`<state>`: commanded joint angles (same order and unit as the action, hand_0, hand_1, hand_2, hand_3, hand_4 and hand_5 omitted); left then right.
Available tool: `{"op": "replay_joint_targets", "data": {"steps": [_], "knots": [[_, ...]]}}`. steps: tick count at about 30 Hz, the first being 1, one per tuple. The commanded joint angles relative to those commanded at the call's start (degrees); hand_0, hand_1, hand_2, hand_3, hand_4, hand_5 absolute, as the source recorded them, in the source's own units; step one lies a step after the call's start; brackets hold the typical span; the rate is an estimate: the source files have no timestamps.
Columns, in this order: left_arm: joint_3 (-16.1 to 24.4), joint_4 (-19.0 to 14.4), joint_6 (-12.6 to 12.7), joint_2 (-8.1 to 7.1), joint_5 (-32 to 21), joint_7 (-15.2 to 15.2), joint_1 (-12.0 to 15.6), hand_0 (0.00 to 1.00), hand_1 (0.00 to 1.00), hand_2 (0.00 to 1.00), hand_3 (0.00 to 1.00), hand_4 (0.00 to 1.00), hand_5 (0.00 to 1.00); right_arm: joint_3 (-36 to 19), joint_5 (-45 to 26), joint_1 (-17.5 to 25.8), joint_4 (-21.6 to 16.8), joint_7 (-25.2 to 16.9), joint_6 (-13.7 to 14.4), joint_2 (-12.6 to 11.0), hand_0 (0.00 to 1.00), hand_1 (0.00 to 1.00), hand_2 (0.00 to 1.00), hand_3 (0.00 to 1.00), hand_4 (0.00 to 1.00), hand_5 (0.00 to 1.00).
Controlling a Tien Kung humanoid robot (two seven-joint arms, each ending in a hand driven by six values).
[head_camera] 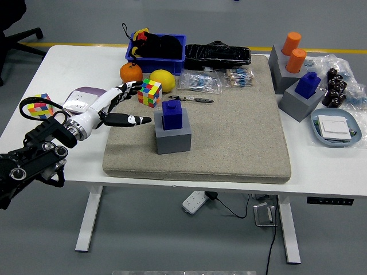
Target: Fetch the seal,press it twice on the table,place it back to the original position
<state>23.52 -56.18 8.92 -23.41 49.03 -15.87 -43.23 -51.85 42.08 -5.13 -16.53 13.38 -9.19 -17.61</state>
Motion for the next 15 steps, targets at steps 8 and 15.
{"op": "replay_joint_targets", "data": {"steps": [8,15], "knots": [[0.5,0.0,0.6,2.54,0.0,-0.4,-0.1,0.898,0.914,0.931,0.956,0.998,0.230,0.3,-0.2,0.1,0.1,0.0,0.0,0.2,0.865,0.780,0.741,0.745,0.800,0.568],[0.2,0.3,1.0,5.14,0.4,-0.5,-0.5,0.893,0.898,0.906,0.954,0.998,0.202,0.5,-0.2,-0.1,0.0,0.0,0.0,0.1,0.865,0.781,0.741,0.745,0.801,0.568]]}}
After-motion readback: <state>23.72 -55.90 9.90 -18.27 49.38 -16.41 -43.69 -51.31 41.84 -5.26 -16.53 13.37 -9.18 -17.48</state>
